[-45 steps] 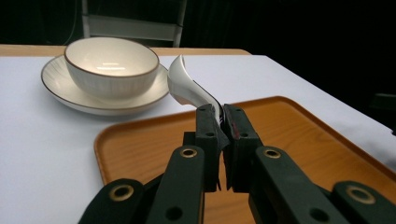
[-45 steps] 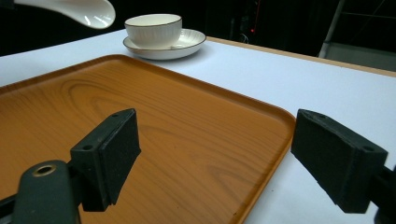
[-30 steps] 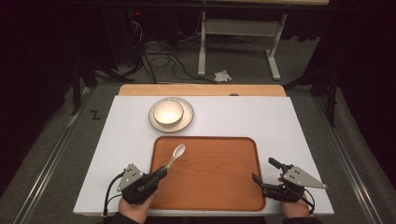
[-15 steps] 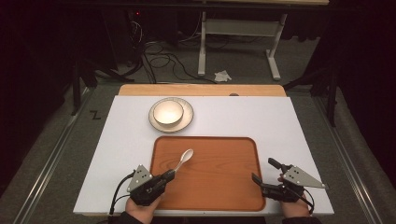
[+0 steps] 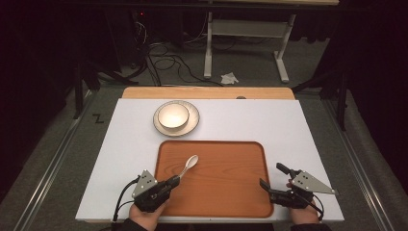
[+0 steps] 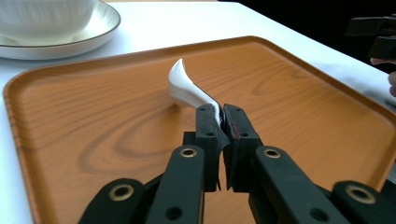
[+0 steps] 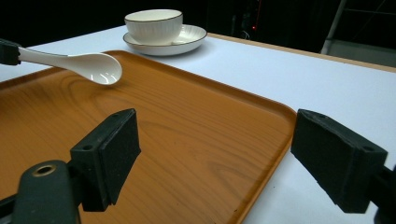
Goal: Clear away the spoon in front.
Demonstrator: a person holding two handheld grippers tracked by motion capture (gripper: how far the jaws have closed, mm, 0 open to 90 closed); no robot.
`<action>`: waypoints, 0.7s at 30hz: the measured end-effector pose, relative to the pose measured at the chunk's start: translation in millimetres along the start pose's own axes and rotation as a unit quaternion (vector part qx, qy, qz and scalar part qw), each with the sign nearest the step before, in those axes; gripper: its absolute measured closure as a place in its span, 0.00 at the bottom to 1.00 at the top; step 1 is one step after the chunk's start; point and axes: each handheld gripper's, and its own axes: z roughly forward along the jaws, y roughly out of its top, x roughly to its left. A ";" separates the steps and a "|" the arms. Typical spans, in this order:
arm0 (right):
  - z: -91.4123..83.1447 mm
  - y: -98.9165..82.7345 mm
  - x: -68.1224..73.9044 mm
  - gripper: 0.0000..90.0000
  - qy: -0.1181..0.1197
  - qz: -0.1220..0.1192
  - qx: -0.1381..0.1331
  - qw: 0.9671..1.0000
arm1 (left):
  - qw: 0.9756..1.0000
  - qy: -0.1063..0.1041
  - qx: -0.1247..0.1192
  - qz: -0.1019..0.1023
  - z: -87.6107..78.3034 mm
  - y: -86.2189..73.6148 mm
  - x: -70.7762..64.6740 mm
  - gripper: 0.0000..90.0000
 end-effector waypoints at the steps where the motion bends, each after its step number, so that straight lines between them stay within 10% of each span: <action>1: -0.1 0.0 -0.1 0.18 0.000 0.000 0.000 1.000 | 1.000 0.002 0.003 -0.001 0.1 -0.6 0.5 0.95; 21: -0.7 0.2 -0.2 0.18 -0.001 -0.001 0.000 1.000 | 0.999 0.005 0.036 -0.016 -3.1 -4.2 1.7 0.94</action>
